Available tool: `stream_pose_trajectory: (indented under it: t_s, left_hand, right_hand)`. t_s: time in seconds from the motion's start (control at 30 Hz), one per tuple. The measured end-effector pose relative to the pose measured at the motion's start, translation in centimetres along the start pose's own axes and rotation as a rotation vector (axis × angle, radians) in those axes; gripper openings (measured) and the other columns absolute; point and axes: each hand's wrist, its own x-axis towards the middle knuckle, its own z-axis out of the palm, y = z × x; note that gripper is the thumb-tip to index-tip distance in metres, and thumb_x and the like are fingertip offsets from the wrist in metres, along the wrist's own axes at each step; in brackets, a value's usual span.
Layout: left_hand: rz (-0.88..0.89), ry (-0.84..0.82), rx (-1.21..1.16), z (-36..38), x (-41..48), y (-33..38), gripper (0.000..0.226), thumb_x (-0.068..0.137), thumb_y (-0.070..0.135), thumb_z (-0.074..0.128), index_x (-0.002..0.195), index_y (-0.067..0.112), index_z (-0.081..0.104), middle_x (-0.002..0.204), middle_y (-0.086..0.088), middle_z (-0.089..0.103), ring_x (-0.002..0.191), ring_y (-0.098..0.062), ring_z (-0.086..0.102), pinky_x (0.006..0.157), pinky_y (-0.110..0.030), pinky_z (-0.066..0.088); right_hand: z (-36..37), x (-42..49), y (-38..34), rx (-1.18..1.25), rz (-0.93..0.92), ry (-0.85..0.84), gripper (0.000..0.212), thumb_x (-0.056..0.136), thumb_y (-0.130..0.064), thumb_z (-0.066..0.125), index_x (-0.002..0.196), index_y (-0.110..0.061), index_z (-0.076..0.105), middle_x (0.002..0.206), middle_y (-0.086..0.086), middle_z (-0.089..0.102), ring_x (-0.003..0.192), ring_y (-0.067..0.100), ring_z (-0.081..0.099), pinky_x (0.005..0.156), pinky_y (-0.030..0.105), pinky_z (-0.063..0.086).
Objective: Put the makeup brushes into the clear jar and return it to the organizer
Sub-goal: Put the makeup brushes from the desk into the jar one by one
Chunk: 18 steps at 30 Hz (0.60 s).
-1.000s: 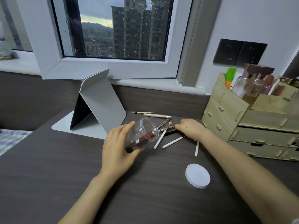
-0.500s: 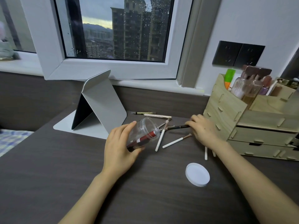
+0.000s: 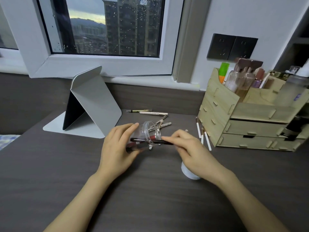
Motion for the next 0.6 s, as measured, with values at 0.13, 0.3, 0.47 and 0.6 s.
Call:
stream_pose_trajectory:
  t_s: [0.13,0.3,0.47,0.6]
  left_hand:
    - [0.021,-0.053,0.031,0.3,-0.3,-0.4,0.073,0.061,0.017,0.074,0.127,0.018,0.044,0.121,-0.009,0.058,0.107,-0.027,0.052,0.087,-0.041,0.044]
    - [-0.016,-0.032,-0.017,0.2,-0.2,0.0,0.075,0.059,0.014,0.083,0.124,0.012,0.047,0.117,-0.011,0.060,0.106,-0.022,0.050,0.094,-0.017,0.030]
    - [-0.079,-0.001,-0.014,-0.1,0.1,0.0,0.071,0.061,0.027,0.079,0.123,0.010,0.049,0.115,-0.011,0.061,0.105,-0.020,0.048,0.093,-0.013,0.026]
    - [-0.238,0.058,-0.008,-0.3,0.2,0.1,0.081,0.053,0.019,0.089,0.124,0.011,0.051,0.114,-0.010,0.062,0.103,-0.021,0.047,0.087,-0.017,0.028]
  right_hand:
    - [1.3,1.1,-1.3,0.412,0.094,0.128,0.021,0.085,-0.002,0.060,0.089,-0.022,0.060,0.082,-0.006,0.061,0.067,0.001,0.057,0.067,0.017,0.049]
    - [3.7,2.2,-1.8,0.200,0.027,0.385,0.010,0.082,-0.025,0.066,0.075,-0.018,0.068,0.069,-0.006,0.061,0.065,0.005,0.048,0.063,0.015,0.039]
    - [3.1,1.4,0.1,0.183,0.008,0.357,0.035,0.092,-0.032,0.042,0.099,-0.014,0.072,0.088,-0.001,0.066,0.087,0.015,0.056,0.078,0.015,0.039]
    - [1.5,2.2,4.9,0.023,0.329,0.449,0.022,0.091,-0.017,0.052,0.091,-0.007,0.072,0.091,0.013,0.071,0.085,0.026,0.061,0.073,0.030,0.041]
